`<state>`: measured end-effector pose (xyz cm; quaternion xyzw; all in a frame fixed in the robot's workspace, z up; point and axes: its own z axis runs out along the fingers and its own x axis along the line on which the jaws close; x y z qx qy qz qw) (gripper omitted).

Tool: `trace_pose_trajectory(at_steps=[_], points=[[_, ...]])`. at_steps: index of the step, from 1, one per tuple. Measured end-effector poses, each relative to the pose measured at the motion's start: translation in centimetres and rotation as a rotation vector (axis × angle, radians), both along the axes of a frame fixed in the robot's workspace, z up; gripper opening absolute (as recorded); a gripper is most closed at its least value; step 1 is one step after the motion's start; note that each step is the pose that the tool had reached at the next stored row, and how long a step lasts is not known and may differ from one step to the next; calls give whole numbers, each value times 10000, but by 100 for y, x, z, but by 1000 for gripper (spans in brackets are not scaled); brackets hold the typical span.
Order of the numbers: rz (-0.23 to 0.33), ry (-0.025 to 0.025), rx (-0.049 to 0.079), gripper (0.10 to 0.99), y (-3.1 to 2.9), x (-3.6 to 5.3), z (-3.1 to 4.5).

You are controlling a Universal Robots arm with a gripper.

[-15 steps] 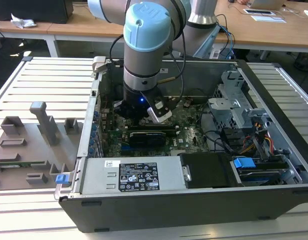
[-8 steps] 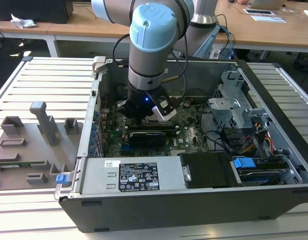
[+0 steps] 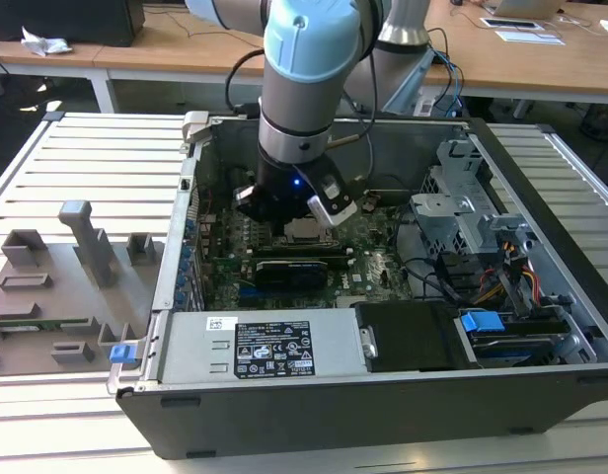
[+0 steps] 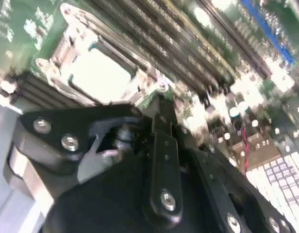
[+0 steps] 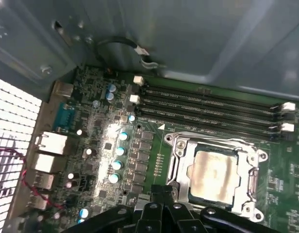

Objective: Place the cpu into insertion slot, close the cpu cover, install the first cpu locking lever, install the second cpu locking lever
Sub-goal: 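Install the second cpu locking lever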

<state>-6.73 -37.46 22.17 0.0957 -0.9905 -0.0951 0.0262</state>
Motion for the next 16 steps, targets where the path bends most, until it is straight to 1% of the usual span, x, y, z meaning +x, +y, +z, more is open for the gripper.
trace_pose_trajectory(at_steps=[1,2,3,4,5,7,9,10,12,13,15,16], points=[[-1,47,-133,106,28,25,0],[-1,125,-246,106,63,67,-4],[-1,188,-325,106,91,106,-6],[-1,244,-385,106,115,151,-11],[-1,285,-430,106,131,188,-15],[0,392,-550,106,174,313,-24],[2,459,-610,106,198,412,-33],[1,513,-669,106,213,473,-42],[-6,552,-904,106,240,538,-60],[-12,571,-966,106,268,554,-68],[-21,572,-1005,106,300,555,-68],[-35,572,-1094,106,317,555,-68]])
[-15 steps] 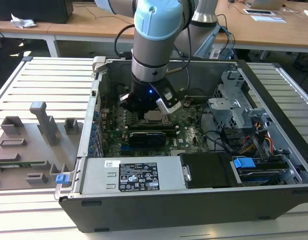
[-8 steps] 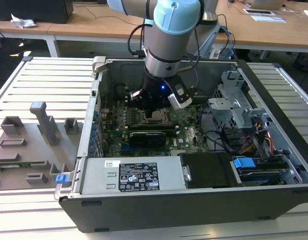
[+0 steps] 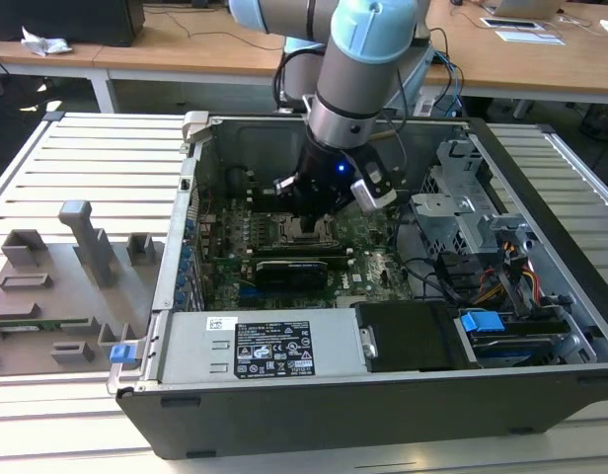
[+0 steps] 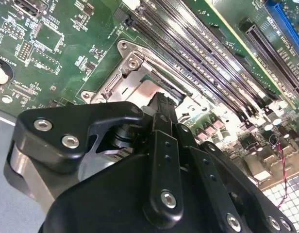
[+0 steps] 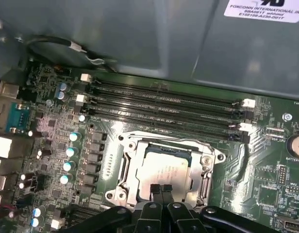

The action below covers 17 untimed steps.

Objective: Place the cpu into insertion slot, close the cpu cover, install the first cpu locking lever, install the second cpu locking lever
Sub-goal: 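Install the second cpu locking lever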

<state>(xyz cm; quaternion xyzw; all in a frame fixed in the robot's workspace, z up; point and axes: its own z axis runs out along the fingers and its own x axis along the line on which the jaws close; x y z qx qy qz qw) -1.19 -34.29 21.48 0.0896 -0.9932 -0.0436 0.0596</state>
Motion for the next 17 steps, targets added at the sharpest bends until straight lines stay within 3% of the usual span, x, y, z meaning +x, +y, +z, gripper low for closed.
trace_pose_trajectory(at_steps=[2,4,17], points=[[-2,1,-173,106,11,0,51],[-3,1,-265,106,14,0,209],[-3,0,-396,106,17,0,635]])
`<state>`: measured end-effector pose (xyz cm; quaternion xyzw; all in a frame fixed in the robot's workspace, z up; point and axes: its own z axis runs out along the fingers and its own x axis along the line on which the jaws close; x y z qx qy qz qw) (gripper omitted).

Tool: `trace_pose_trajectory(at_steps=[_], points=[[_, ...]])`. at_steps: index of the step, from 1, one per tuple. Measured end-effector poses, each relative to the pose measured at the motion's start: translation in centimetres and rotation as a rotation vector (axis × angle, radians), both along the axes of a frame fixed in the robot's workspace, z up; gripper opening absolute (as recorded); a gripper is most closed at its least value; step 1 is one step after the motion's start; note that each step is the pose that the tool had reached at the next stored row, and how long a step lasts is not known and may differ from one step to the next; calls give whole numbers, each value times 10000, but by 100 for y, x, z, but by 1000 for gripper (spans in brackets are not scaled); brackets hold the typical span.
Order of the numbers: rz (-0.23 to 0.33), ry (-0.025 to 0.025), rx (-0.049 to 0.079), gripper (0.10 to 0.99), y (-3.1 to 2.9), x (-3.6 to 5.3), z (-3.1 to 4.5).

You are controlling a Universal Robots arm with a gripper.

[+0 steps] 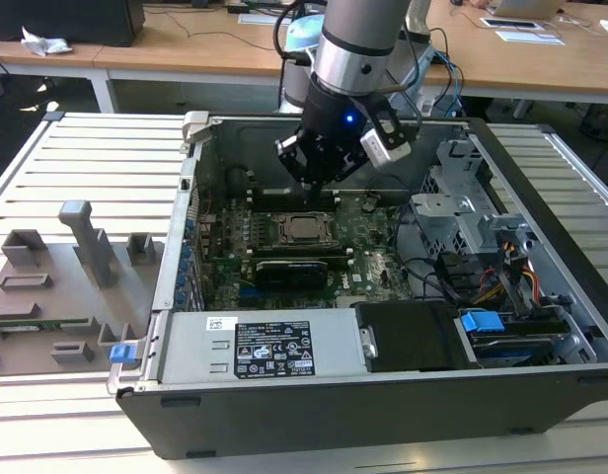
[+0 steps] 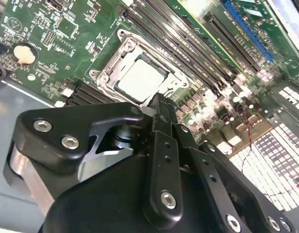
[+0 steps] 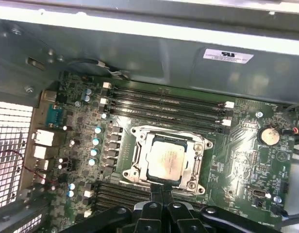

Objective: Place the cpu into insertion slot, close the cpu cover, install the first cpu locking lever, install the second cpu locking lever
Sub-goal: 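Install the second cpu locking lever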

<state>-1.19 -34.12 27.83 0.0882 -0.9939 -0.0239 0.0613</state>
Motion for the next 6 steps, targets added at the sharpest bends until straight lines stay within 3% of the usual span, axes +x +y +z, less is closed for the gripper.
trace_pose_trajectory(at_steps=[6], points=[[0,0,1,106,0,0,6]])
